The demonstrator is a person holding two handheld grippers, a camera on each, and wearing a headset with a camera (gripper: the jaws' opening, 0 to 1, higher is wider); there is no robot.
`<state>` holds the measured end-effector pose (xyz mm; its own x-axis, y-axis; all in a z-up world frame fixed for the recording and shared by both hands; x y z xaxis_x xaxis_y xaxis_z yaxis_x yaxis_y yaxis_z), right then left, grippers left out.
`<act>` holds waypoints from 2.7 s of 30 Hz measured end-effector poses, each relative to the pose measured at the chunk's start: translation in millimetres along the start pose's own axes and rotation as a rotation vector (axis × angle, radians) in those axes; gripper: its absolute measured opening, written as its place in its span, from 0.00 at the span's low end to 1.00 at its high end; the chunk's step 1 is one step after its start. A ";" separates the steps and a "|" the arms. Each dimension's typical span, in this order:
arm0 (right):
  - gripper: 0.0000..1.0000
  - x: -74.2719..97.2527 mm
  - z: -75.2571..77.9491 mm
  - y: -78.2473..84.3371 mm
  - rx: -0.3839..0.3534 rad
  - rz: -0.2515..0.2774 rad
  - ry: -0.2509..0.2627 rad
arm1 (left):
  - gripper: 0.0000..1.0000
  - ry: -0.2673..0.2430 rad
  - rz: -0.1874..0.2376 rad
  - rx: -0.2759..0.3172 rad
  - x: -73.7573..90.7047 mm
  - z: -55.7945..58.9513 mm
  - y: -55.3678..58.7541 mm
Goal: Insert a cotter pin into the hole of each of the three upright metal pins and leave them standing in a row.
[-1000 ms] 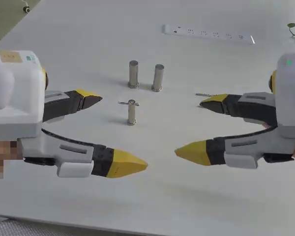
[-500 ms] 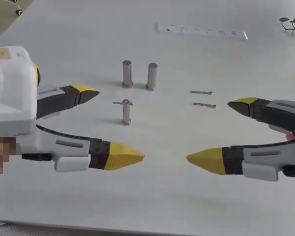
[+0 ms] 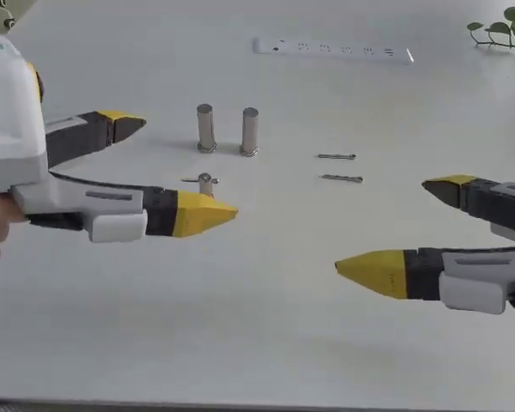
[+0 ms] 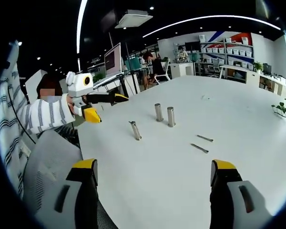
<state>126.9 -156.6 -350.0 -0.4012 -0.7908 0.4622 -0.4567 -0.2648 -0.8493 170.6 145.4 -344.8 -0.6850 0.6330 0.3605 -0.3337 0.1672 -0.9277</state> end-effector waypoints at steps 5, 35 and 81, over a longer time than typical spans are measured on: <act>0.98 2.6 1.0 -0.3 -0.007 -0.005 0.015 | 0.99 -0.046 0.016 0.006 -8.1 -16.4 -8.5; 0.96 5.4 5.2 9.5 -0.055 -0.031 0.039 | 0.56 -0.104 -0.133 -0.055 -87.3 -74.7 -5.3; 0.87 0.3 2.7 18.6 -0.087 -0.071 0.000 | 0.10 -0.163 -0.147 -0.095 -131.0 -86.4 15.3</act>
<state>120.4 -163.3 -366.4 -0.3650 -0.7718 0.5206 -0.5509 -0.2717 -0.7891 311.1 130.4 -414.5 -0.7316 0.4673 0.4964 -0.3809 0.3238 -0.8661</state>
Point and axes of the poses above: the centre of the closed fingertips' face, and the gripper's own axes: x roughly backward along the fingers, z roughly to its right, y roughly out of its underside, the point moved 10 cm from there along x, roughly backward along the fingers, and after that the axes turned 9 degrees about -y, right-handed, at the moved point
